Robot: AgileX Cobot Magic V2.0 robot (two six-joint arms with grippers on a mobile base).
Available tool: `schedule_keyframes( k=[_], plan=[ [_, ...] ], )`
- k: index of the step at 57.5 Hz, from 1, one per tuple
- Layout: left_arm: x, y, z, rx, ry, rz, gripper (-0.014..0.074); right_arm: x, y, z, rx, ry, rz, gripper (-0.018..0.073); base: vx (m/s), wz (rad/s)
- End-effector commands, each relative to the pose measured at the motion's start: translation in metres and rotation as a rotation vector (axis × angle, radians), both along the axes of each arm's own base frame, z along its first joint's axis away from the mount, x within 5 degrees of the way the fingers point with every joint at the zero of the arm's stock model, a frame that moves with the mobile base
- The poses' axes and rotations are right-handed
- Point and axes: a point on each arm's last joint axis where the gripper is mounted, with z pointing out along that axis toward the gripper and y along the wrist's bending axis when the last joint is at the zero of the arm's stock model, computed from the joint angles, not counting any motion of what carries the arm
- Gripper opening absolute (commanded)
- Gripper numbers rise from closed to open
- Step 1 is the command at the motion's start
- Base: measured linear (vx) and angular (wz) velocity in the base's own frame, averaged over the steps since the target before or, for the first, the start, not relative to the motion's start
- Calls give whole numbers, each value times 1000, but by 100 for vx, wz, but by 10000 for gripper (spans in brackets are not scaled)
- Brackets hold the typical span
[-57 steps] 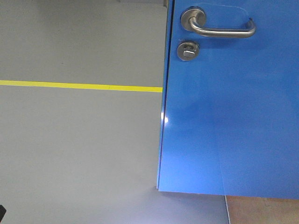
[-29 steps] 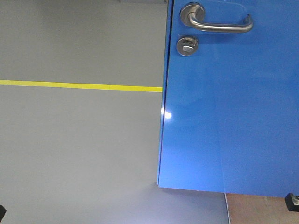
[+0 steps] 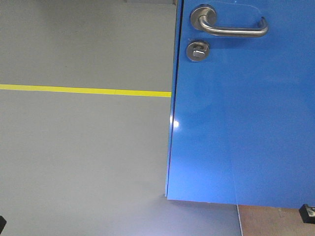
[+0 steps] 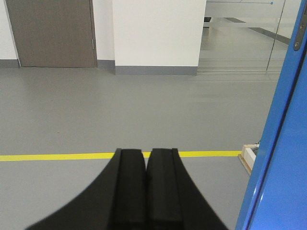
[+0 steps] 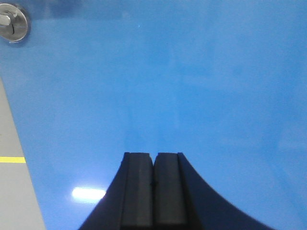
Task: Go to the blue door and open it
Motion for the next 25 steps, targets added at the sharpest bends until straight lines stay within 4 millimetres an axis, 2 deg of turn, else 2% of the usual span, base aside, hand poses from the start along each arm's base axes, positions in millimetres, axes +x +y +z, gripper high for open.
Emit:
schedule_keyframes(
  k=[1, 25],
  plan=[
    [-1, 0, 17, -25, -123, -2, 73, 0, 0, 8, -12, -100, 5, -1, 0, 0],
    [-1, 0, 17, -25, -123, -2, 73, 0, 0, 8, -13, -100, 5, -1, 0, 0]
  ],
)
